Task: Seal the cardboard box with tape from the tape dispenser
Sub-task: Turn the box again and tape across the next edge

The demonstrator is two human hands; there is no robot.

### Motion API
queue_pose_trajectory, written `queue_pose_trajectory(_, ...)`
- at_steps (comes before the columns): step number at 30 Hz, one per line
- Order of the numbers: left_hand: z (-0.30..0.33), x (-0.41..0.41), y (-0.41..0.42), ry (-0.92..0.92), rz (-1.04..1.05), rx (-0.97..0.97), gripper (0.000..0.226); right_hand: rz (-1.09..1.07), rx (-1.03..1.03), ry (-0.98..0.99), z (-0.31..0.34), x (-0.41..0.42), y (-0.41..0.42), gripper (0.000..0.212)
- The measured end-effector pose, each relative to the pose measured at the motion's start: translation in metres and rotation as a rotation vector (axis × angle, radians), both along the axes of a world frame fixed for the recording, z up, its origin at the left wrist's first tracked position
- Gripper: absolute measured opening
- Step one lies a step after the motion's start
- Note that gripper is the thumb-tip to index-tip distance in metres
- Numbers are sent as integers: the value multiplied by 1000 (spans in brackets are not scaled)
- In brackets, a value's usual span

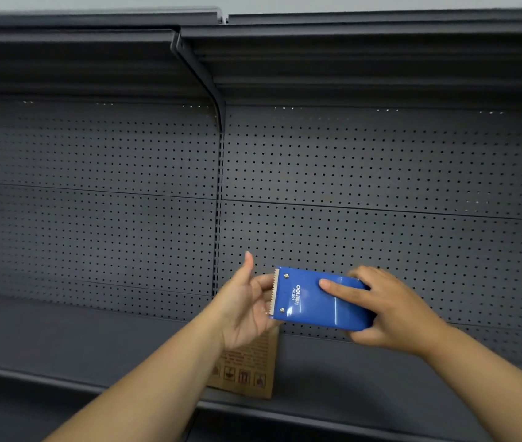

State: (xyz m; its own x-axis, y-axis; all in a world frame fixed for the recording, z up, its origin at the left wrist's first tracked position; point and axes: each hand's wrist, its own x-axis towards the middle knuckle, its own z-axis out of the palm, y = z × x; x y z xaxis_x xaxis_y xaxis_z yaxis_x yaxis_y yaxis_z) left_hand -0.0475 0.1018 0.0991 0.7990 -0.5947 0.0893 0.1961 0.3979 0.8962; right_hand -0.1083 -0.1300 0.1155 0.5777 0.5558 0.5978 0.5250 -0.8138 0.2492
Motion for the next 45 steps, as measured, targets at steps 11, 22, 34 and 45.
queue_pose_trajectory(11, 1, 33, 33, -85, -6, 25, 38, -79, -35, -16, 2, 35, 15, 102)
queue_pose_trajectory(22, 8, 119, 55, -300, 267, 318, 24, -171, -48, 37, 11, 91, 49, 103)
queue_pose_trajectory(34, -11, 163, 82, -297, 332, 395, 23, -318, -59, 148, -7, 115, 54, 93)
queue_pose_trajectory(45, -29, 156, 111, -217, 407, 471, 18, -442, -115, 184, -21, 79, 21, 94)
